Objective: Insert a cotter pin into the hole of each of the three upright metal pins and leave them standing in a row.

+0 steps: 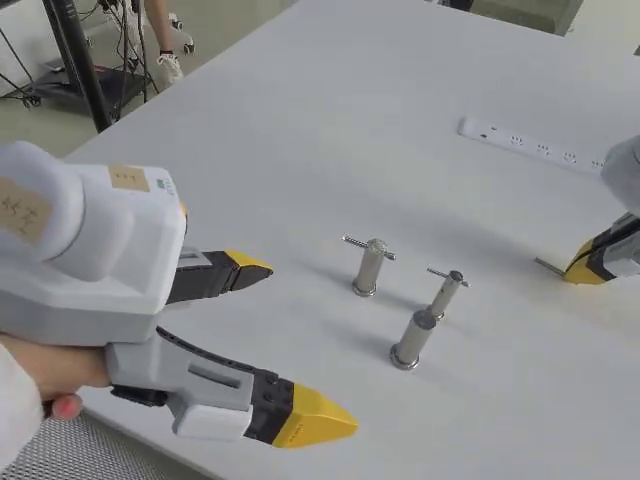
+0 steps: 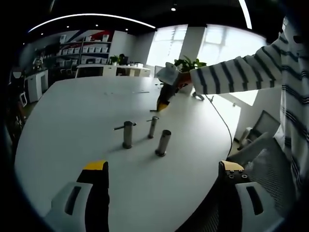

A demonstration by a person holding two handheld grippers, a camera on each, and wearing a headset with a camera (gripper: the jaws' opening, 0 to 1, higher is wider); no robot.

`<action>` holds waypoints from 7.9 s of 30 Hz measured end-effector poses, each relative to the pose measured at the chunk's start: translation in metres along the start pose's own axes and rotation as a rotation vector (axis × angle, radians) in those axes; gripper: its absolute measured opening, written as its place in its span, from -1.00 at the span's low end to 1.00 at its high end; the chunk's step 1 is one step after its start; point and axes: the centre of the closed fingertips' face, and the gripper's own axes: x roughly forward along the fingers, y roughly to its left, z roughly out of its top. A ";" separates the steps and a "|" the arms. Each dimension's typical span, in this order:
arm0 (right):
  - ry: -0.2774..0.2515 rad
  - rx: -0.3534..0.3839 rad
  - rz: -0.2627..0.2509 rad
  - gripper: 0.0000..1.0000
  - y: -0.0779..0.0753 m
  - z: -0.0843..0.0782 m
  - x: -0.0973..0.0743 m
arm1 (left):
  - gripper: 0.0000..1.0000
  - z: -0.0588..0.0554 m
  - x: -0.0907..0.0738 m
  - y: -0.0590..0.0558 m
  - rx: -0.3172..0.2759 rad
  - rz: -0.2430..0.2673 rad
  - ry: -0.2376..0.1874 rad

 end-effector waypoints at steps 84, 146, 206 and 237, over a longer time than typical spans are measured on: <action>-0.494 -0.261 -0.353 -1.00 0.173 0.099 -0.104 | 0.19 0.077 0.052 -0.021 -0.154 -0.183 -0.131; -0.520 -0.422 -0.392 -0.66 0.197 0.134 -0.099 | -1.00 0.059 0.063 -0.032 -0.281 -0.230 -0.023; -0.701 -0.118 0.057 -1.00 0.231 0.127 -0.099 | -1.00 0.051 0.044 -0.058 0.454 -0.342 -0.045; -0.584 -0.078 -0.026 -1.00 0.201 0.085 -0.073 | -0.37 0.036 0.072 -0.024 0.406 -0.255 0.051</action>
